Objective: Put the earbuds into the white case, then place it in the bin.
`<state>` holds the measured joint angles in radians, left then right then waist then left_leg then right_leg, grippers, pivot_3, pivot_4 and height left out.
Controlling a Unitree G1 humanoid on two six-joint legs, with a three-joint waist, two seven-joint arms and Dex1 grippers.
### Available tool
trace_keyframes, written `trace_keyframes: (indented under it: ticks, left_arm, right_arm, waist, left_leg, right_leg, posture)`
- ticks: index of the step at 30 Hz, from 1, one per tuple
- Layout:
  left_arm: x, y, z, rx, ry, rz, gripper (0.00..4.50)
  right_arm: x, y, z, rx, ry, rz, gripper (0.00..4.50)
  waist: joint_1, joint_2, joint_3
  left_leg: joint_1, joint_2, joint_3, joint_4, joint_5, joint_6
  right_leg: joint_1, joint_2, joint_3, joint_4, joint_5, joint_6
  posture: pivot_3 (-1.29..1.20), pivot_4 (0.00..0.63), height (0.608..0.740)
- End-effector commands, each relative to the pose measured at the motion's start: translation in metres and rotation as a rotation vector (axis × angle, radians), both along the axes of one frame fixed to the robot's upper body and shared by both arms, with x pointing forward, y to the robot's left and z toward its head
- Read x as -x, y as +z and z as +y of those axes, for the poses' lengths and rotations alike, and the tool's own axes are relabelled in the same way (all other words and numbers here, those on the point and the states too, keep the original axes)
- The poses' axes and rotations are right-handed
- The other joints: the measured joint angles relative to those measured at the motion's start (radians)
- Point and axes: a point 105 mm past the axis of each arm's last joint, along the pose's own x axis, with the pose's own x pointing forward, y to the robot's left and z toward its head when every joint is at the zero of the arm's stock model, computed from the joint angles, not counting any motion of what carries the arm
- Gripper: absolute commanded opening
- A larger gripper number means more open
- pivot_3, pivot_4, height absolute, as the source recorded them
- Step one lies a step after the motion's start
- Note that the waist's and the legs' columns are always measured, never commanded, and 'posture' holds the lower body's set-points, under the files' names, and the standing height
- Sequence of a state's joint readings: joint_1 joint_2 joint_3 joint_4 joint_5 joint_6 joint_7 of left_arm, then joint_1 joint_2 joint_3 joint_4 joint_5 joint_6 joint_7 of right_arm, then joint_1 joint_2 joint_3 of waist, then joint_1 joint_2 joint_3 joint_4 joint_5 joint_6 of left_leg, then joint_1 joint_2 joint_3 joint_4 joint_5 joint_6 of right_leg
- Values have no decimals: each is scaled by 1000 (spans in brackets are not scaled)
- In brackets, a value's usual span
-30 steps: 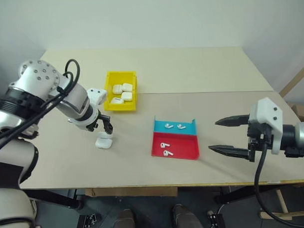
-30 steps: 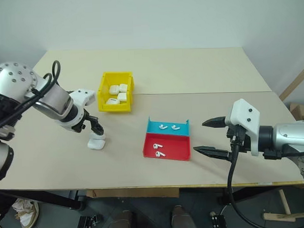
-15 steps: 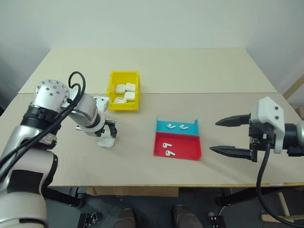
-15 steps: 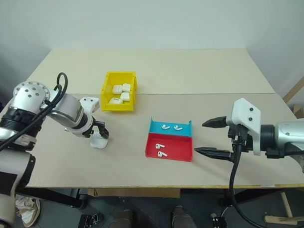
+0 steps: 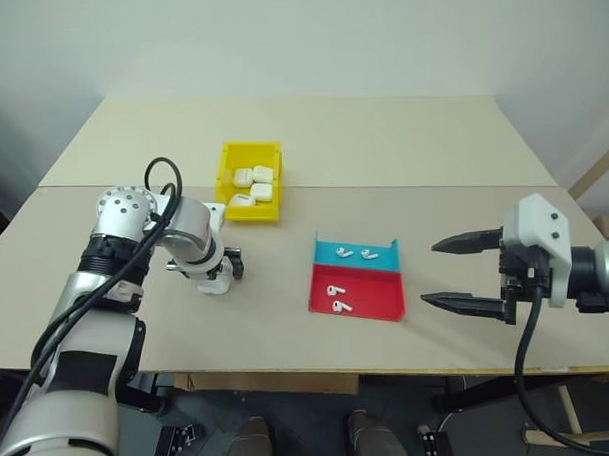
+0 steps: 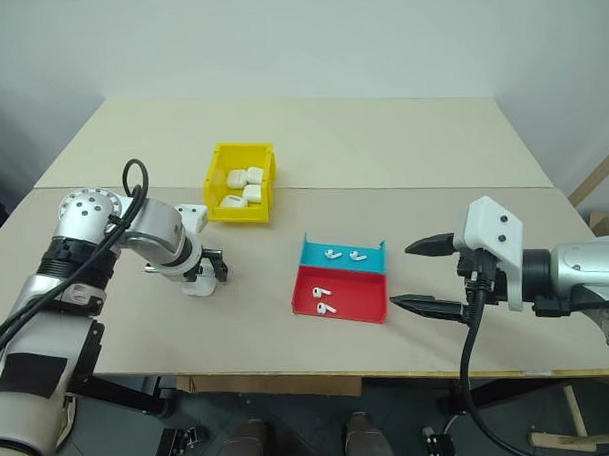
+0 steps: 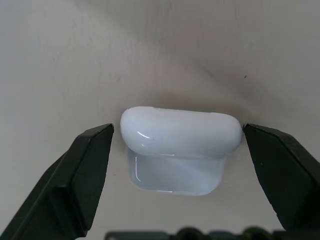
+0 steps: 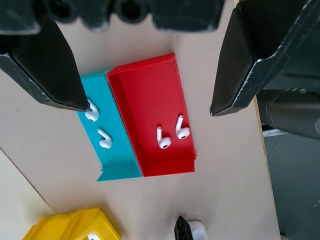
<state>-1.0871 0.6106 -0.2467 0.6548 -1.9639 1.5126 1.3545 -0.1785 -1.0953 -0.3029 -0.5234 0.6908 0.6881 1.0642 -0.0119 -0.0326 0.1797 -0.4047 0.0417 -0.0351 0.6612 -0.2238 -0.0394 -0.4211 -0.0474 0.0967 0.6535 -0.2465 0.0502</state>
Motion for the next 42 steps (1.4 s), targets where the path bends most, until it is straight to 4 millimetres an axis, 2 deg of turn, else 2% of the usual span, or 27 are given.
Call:
trace_keyframes:
  ticks: [1, 21, 26, 30, 42]
  left_arm:
    - [-4, 15, 0, 10, 8, -40, 4500]
    - [-2, 12, -1, 39, -4, 77, 4500]
    - [1, 0, -4, 32, -21, 105, 4500]
    - [1, 1, -5, 35, -16, 106, 4500]
    - [1, 0, 3, 30, 15, 108, 4500]
  right_arm:
    - [3, 11, 0, 14, 3, -43, 4469]
    - [4, 9, -1, 12, 1, -51, 4469]
    - [4, 9, 0, 11, 0, -50, 4469]
    - [4, 8, 0, 10, -1, -48, 4469]
    - [4, 8, -1, 11, -1, -40, 4469]
  waist:
    - [0, 0, 0]
    - [0, 0, 0]
    - [0, 0, 0]
    - [0, 0, 0]
    - [-2, 0, 0]
  left_leg:
    - [0, 0, 0, 0, 0, 0]
    - [0, -1, -1, 0, 0, 0]
    - [0, -2, -1, 0, 0, -1]
    - [0, -3, -2, 0, 0, -1]
    - [0, -10, -2, 0, 1, -1]
  right_leg:
    - [0, 0, 0, 0, 0, 0]
    - [0, 0, 0, 0, 0, 0]
    - [0, -1, -1, 0, 0, 0]
    - [0, -2, -1, 0, 0, 0]
    - [1, -9, -1, 1, -2, 4]
  posture:
    - [0, 150, 740]
    - [0, 150, 740]
    - [0, 150, 740]
    - [0, 150, 740]
    - [0, 150, 740]
